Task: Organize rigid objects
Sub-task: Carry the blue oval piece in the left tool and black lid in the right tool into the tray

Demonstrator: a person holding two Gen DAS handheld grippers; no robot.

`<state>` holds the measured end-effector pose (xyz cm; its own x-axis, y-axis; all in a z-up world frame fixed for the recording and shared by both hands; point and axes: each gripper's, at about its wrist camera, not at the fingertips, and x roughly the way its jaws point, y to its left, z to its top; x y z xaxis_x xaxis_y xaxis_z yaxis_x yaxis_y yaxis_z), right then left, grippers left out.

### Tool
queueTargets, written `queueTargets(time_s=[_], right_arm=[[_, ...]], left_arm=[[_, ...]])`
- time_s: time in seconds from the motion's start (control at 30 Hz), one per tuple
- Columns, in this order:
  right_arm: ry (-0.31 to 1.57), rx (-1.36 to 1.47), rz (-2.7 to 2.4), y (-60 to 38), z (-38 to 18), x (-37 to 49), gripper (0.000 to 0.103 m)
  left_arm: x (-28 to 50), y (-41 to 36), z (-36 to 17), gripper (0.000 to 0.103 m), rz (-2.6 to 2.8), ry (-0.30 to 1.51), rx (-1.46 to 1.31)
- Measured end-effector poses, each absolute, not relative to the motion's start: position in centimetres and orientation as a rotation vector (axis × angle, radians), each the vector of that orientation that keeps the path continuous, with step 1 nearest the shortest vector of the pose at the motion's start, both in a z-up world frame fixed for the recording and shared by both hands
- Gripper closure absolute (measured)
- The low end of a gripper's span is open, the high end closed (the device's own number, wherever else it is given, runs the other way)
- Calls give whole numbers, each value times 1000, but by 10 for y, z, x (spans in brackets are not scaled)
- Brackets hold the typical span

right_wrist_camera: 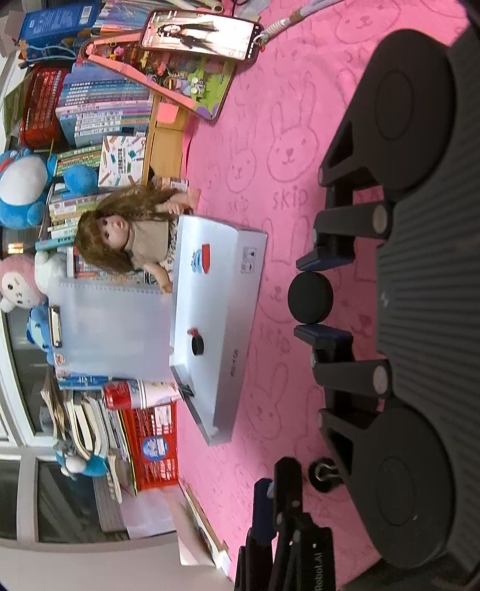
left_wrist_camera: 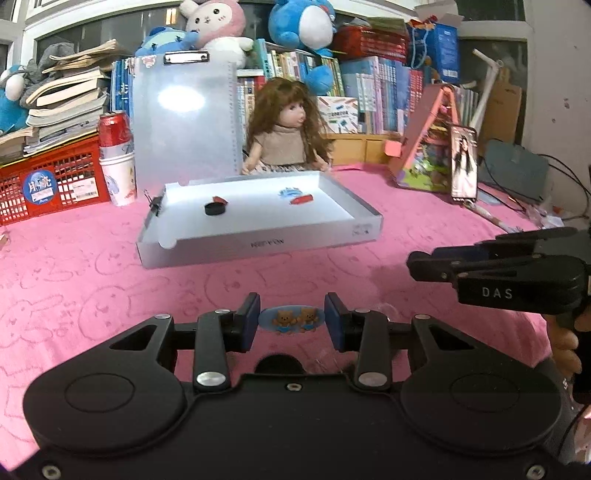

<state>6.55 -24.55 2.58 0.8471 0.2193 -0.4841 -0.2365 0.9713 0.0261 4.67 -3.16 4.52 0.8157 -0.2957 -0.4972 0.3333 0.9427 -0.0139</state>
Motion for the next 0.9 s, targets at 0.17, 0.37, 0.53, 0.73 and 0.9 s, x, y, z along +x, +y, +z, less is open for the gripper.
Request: queueTargets(time_s=[0.17,0.37,0.53,0.73,0.9], right_arm=[[508,-22,206,-247,29,78,67],[509,3,165,-249,37,102,67],[496,25,146,-249,46,128,67],[494,76,116,-250,52,165,67],[485,102,76,-249,49,199,67]], left_arm=[[64,-28,49,67,-320,516,63],[93,-23,60,67,-299,510,39],[127,-19,69,67,-269,499,25],[168,-15,75,67,-250,505,-15],[210,-19,71,67,-250,517,-27]])
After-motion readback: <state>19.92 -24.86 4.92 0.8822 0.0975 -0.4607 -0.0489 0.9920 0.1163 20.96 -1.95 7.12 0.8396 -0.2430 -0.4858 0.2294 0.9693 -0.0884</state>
